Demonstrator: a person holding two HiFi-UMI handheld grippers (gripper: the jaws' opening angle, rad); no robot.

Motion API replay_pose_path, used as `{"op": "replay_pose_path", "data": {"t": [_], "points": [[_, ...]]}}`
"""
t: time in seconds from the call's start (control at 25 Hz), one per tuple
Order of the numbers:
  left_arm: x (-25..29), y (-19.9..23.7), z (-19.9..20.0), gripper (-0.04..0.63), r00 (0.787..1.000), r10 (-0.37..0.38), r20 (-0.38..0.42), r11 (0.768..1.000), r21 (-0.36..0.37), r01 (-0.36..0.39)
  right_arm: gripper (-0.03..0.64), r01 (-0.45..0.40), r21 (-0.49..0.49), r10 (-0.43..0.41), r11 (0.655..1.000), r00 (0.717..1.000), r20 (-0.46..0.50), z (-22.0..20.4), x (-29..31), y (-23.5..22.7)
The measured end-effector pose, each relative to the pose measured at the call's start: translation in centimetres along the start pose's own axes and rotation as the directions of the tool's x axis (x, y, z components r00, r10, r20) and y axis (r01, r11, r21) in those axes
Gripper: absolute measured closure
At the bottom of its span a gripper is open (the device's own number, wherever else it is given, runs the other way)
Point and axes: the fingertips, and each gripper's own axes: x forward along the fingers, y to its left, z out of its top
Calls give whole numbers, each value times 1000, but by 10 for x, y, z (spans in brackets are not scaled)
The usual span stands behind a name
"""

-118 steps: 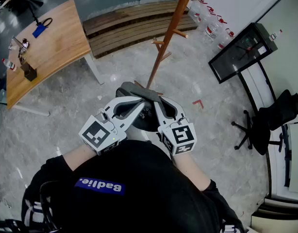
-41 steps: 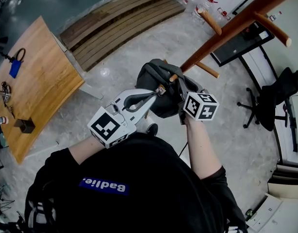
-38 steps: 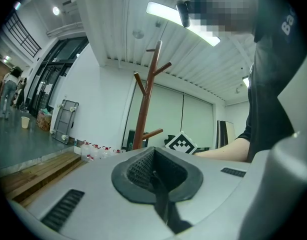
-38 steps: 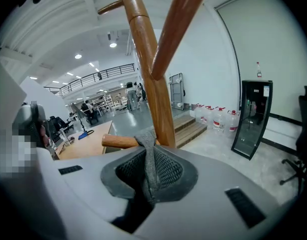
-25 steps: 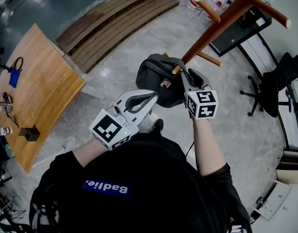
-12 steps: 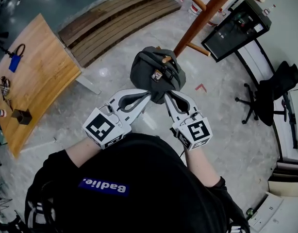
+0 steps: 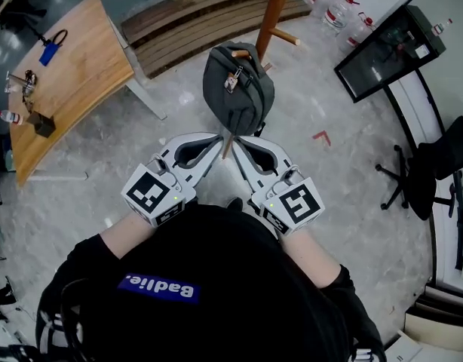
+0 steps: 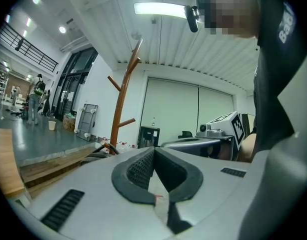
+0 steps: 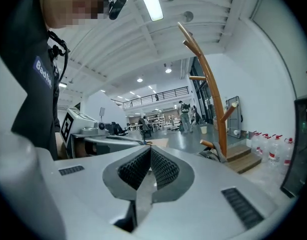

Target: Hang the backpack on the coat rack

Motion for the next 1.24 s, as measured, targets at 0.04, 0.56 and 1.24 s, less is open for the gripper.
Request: {"op": "replay_pose_path", "data": {"t": [0.04, 0.56, 1.24], "points": [[-3, -7, 1, 588, 1000, 1, 2, 1000, 4, -1, 611, -7, -1, 7, 1000, 1000, 6, 2, -5, 6], [-56, -23, 11, 588, 997, -59, 43, 996, 65, 56, 612, 22, -28, -22, 999, 1000, -4, 6, -3, 62], [-67, -28, 5, 588, 994, -104, 40, 994, 49, 102, 612, 69, 13, -68, 998, 997, -27, -4, -4, 76]]}}
